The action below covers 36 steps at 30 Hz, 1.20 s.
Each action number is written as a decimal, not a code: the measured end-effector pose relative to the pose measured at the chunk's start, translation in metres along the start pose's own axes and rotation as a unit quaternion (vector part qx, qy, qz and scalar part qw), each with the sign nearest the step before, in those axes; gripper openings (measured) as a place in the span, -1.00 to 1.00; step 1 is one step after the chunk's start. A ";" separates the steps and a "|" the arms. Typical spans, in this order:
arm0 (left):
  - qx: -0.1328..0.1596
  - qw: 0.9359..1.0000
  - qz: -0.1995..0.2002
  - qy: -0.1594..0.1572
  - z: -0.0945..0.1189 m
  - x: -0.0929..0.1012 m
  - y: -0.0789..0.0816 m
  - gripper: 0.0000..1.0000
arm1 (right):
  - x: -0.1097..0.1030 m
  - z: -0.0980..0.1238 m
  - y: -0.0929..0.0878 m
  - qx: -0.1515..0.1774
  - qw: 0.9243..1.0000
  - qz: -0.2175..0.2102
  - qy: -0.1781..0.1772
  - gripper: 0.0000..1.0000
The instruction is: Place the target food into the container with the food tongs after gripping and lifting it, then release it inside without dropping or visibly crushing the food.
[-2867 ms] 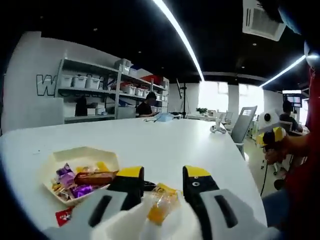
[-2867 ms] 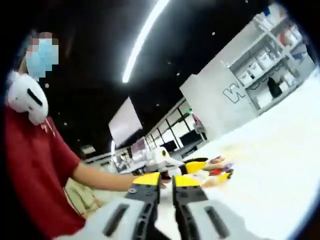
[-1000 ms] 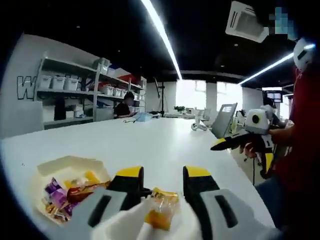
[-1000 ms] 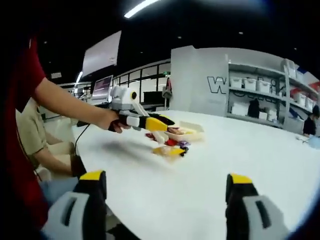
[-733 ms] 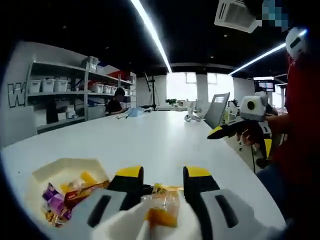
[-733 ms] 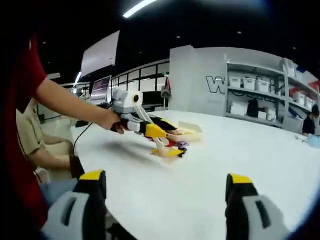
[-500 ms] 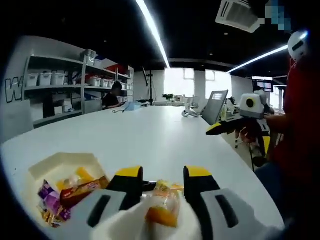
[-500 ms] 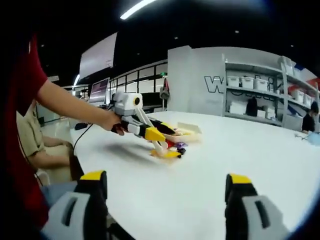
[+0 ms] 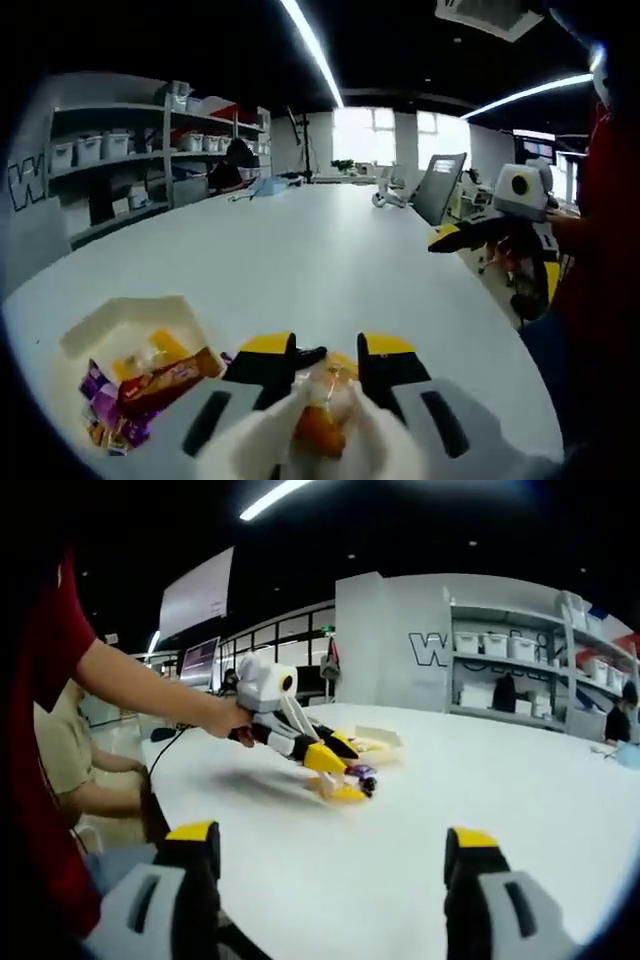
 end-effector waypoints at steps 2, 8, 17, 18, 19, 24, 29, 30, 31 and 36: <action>0.007 1.000 -0.003 0.012 0.004 -0.002 0.001 -0.56 | 0.000 0.003 0.004 0.003 1.000 0.004 -0.002 0.83; 0.031 0.997 0.062 0.030 0.023 -0.008 0.013 -0.54 | 0.001 0.010 0.009 0.017 1.000 -0.001 -0.005 0.80; 0.051 0.995 0.071 0.050 0.044 -0.018 0.034 -0.54 | -0.004 0.007 0.004 0.011 1.000 -0.002 -0.005 0.83; 0.052 0.995 0.069 0.054 0.046 -0.020 0.035 -0.54 | -0.005 0.007 0.004 0.010 1.000 -0.001 -0.004 0.82; 0.053 0.995 0.069 0.056 0.048 -0.022 0.038 -0.54 | -0.006 0.007 0.003 0.009 1.000 0.001 -0.003 0.82; 0.065 0.992 0.077 0.074 0.056 -0.033 0.050 -0.54 | -0.009 0.008 -0.001 0.003 1.000 -0.001 0.000 0.84; 0.070 0.990 0.084 0.089 0.060 -0.045 0.057 -0.55 | -0.007 0.009 0.003 0.010 1.000 -0.007 -0.004 0.83; 0.071 0.990 0.086 0.090 0.060 -0.046 0.058 -0.55 | -0.007 0.009 0.003 0.011 1.000 -0.006 -0.003 0.82; 0.073 0.989 0.087 0.093 0.061 -0.048 0.058 -0.55 | -0.007 0.009 0.004 0.012 1.000 -0.003 -0.003 0.81; 0.074 0.987 0.097 0.102 0.062 -0.055 0.059 -0.55 | -0.007 0.009 0.002 0.010 1.000 -0.003 -0.002 0.81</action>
Point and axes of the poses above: the point that each gripper's makers call its tool centre point, and the gripper's own axes: z roughly backward along the fingers, x roughly to its right, y roughly out of its top, the point moved 1 cm from there along z, roughly backward along the fingers, and after that the axes turned 8 degrees about y, right-handed, at the moved point
